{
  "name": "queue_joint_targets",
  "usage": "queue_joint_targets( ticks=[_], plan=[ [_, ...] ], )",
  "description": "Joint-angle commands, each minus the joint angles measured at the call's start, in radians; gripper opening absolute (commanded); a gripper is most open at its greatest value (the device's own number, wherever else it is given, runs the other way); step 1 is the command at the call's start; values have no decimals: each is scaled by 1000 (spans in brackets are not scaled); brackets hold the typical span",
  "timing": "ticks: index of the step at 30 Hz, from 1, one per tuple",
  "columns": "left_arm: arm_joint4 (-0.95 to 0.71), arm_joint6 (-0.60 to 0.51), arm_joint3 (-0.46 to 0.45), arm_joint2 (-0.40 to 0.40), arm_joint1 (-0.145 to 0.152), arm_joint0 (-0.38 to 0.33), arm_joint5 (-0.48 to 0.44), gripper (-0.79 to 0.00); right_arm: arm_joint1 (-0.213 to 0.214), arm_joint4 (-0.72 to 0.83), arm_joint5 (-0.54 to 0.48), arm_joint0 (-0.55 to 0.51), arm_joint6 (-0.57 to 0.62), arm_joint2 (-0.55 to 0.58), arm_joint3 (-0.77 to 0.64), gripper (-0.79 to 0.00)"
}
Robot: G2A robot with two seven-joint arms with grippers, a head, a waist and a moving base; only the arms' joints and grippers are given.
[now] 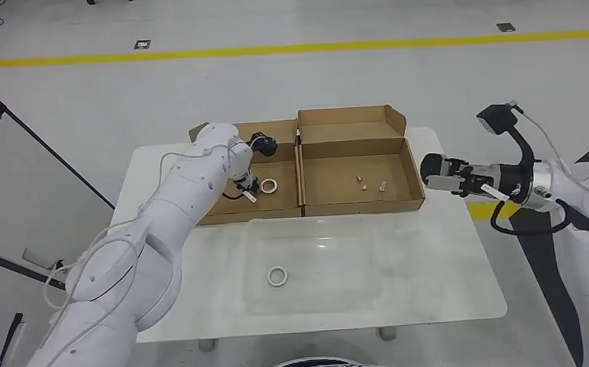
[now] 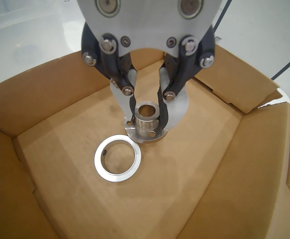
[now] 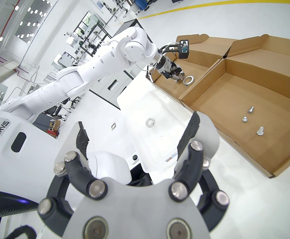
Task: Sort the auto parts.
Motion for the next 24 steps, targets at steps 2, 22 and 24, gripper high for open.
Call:
queue_joint_targets(
  ticks=[2,22,24],
  plan=[
    [-3,6,33,3,-16,-7,-10,-292,0,0,0,0,0,0,0,0],
    [-57,37,96,-72,-9,-122,-123,0,0,0,0,0,0,0,0,0],
    [-70,26,61,-91,8,-127,-146,0,0,0,0,0,0,0,0,0]
  ],
)
